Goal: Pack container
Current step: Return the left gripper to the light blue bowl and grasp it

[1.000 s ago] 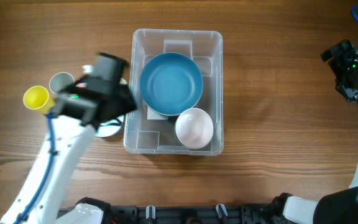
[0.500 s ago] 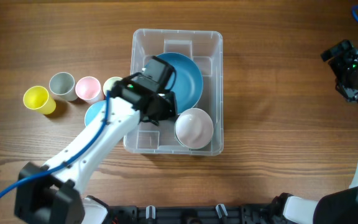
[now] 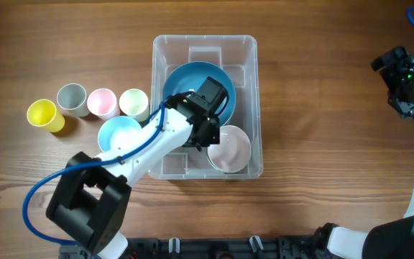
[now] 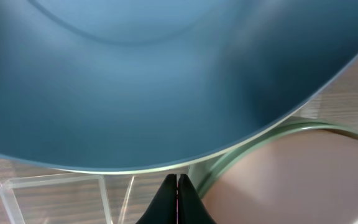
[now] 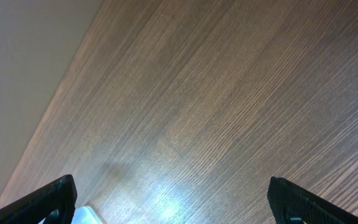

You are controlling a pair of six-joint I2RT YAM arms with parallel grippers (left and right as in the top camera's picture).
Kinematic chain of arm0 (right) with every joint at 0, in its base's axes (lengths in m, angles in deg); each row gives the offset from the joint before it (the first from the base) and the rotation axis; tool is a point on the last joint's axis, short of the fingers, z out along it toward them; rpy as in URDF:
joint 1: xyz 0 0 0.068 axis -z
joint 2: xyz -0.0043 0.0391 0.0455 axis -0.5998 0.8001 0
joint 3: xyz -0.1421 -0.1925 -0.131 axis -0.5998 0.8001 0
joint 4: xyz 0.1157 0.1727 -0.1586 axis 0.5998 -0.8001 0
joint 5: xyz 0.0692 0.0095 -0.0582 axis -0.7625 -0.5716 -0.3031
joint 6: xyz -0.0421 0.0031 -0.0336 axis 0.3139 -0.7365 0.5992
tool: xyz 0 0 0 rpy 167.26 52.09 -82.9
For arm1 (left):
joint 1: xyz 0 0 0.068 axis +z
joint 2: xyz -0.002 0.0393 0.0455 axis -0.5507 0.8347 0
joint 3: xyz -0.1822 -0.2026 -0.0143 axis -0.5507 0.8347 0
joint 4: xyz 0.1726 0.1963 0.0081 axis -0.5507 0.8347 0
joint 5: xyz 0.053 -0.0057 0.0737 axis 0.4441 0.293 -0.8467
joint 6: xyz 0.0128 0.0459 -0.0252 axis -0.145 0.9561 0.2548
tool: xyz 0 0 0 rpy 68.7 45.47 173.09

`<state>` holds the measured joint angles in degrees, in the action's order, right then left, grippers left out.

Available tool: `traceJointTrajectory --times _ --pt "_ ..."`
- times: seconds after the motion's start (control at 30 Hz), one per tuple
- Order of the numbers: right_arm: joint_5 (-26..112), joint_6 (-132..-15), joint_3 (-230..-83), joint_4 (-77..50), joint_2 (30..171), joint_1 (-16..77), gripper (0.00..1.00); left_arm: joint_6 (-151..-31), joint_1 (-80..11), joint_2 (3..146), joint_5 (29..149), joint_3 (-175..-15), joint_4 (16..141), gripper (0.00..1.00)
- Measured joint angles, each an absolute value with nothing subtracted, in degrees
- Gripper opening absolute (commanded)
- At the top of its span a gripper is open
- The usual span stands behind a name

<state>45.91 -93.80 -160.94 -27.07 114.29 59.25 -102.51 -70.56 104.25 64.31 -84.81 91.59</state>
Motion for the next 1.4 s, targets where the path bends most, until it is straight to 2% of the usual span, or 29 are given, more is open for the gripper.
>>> traceJointTrajectory --times 0.37,0.9,0.93,1.0,1.07,1.1,1.27,1.4 --pt "45.91 -93.80 -160.94 -27.07 114.29 59.25 1.00 -102.48 -71.48 90.81 64.31 -85.53 93.19 0.04" --pt "45.91 -93.80 -160.94 -27.07 114.29 59.25 1.00 -102.48 -73.27 101.45 62.45 -84.81 93.21 0.05" --pt "45.91 -93.80 -160.94 -27.03 114.29 59.25 1.00 -102.53 -73.25 101.23 61.93 -85.02 94.72 0.09" --pt "45.91 -93.80 -160.94 -27.07 114.29 59.25 0.99 -103.49 -72.61 98.24 58.76 -86.20 101.58 0.28" --pt "45.91 -93.80 -160.94 -27.07 114.29 59.25 1.00 -105.33 -71.24 93.15 55.04 -87.98 106.52 0.51" --pt "45.91 -93.80 -160.94 -27.05 114.29 59.25 1.00 -107.99 -68.96 87.00 51.33 -89.37 110.06 0.57" --pt "45.91 -93.80 -160.94 -27.07 114.29 59.25 1.00 -116.49 -54.06 77.87 46.58 -90.05 120.12 0.67" --pt "45.91 -93.80 -160.94 -27.07 114.29 59.25 0.99 -118.90 -41.36 78.90 47.46 -84.24 115.46 0.68"
